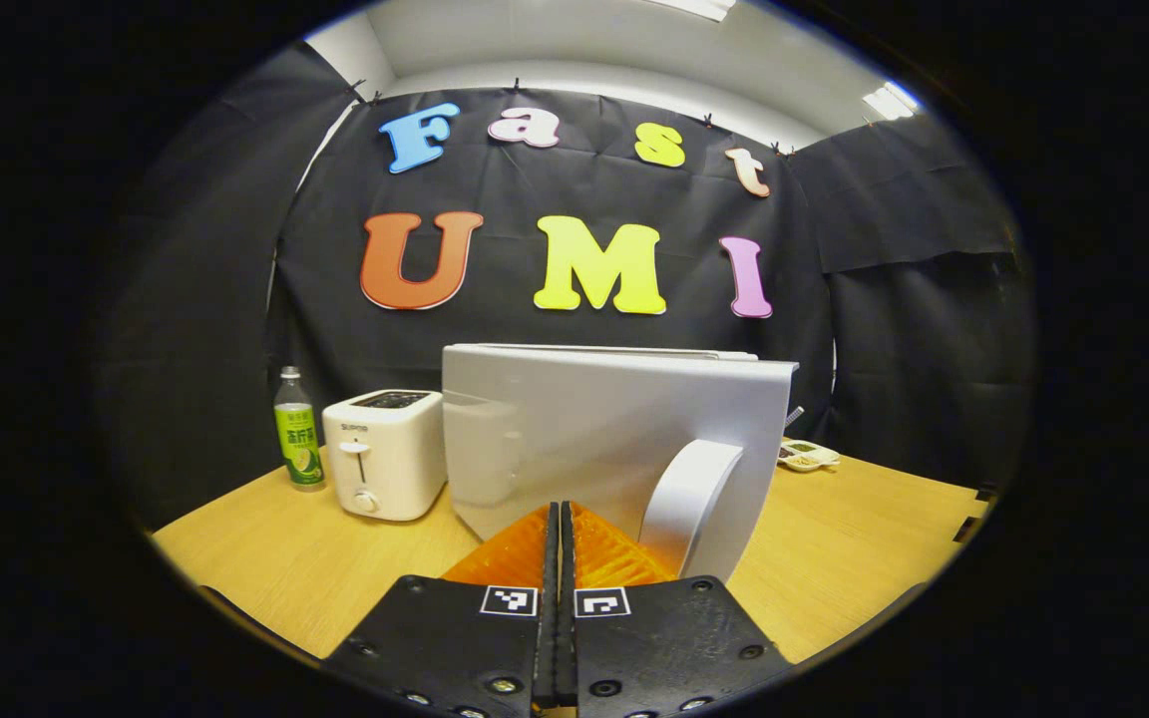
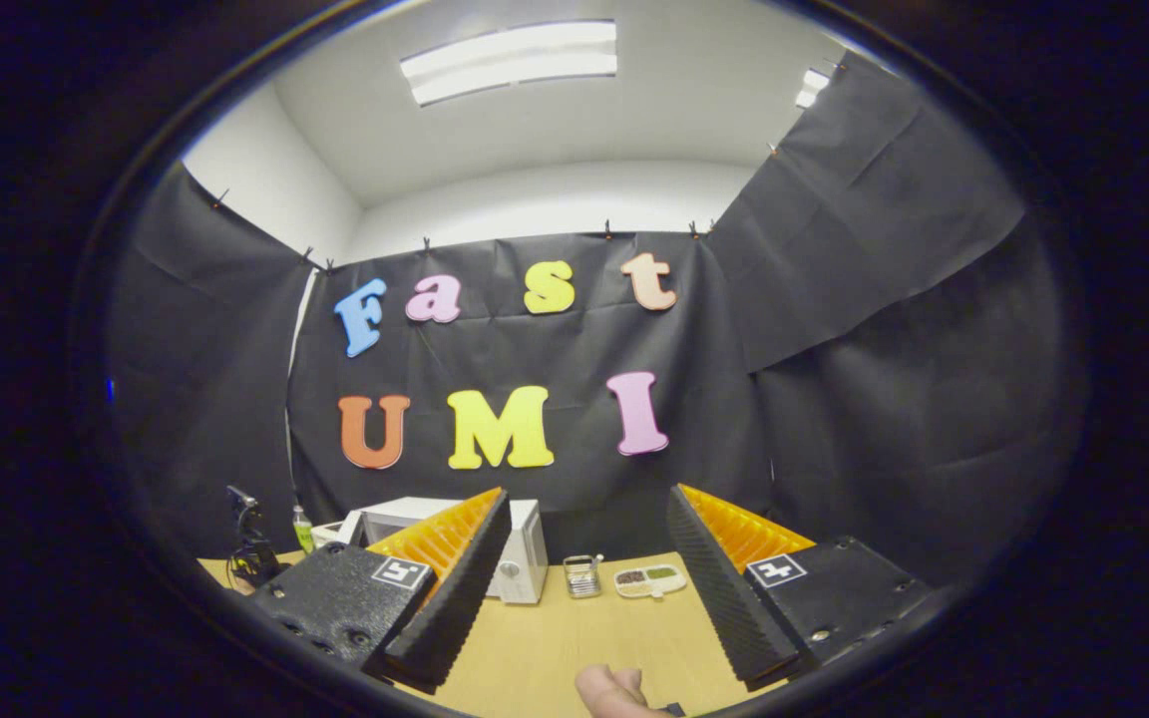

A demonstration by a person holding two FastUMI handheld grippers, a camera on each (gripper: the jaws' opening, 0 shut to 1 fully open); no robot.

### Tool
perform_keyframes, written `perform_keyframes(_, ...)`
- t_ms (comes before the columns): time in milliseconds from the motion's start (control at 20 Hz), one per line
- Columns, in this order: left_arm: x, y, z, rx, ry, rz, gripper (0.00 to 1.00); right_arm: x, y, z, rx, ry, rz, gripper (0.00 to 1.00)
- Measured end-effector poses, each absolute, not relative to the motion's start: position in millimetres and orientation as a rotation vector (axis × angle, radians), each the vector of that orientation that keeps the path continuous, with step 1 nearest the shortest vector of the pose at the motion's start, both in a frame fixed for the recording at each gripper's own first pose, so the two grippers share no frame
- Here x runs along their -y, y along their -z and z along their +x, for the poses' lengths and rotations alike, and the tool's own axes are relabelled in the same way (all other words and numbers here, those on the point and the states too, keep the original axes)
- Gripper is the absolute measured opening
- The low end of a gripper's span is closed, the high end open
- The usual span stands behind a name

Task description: Open the microwave oven with the left hand, put the food in, and close the microwave oven.

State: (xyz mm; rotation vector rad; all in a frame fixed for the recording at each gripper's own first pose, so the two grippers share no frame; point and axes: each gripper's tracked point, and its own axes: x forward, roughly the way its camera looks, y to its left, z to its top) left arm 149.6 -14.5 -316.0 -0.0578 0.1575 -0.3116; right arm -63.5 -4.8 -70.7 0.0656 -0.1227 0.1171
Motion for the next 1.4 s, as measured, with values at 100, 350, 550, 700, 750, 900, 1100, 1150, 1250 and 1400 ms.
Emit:
perform_keyframes(100,34,323,157,-0.175,0.339,-0.056,0.00,10,71,-68,0.120,-0.110,0.058,1.00)
perform_keyframes(350,83,339,179,-0.203,0.390,-0.057,0.00,14,76,-68,0.108,-0.096,0.020,1.00)
perform_keyframes(550,117,341,201,-0.207,0.418,-0.090,0.00,5,81,-67,0.101,-0.122,0.031,0.91)
perform_keyframes(700,133,346,220,-0.236,0.412,-0.119,0.00,8,89,-60,0.107,-0.105,-0.014,1.00)
perform_keyframes(750,140,342,226,-0.226,0.410,-0.122,0.00,8,92,-56,0.110,-0.098,-0.031,1.00)
perform_keyframes(900,155,336,250,-0.195,0.393,-0.120,0.00,6,106,-46,0.103,-0.098,-0.054,1.00)
perform_keyframes(1100,175,339,275,-0.207,0.379,-0.148,0.14,6,125,-29,0.069,-0.131,-0.033,0.92)
perform_keyframes(1150,182,340,281,-0.211,0.381,-0.151,0.00,7,129,-24,0.058,-0.137,-0.029,1.00)
perform_keyframes(1250,188,341,294,-0.214,0.364,-0.138,0.14,12,137,-17,0.041,-0.138,-0.031,1.00)
perform_keyframes(1400,196,343,318,-0.212,0.347,-0.127,0.00,24,144,-9,0.042,-0.125,-0.014,0.92)
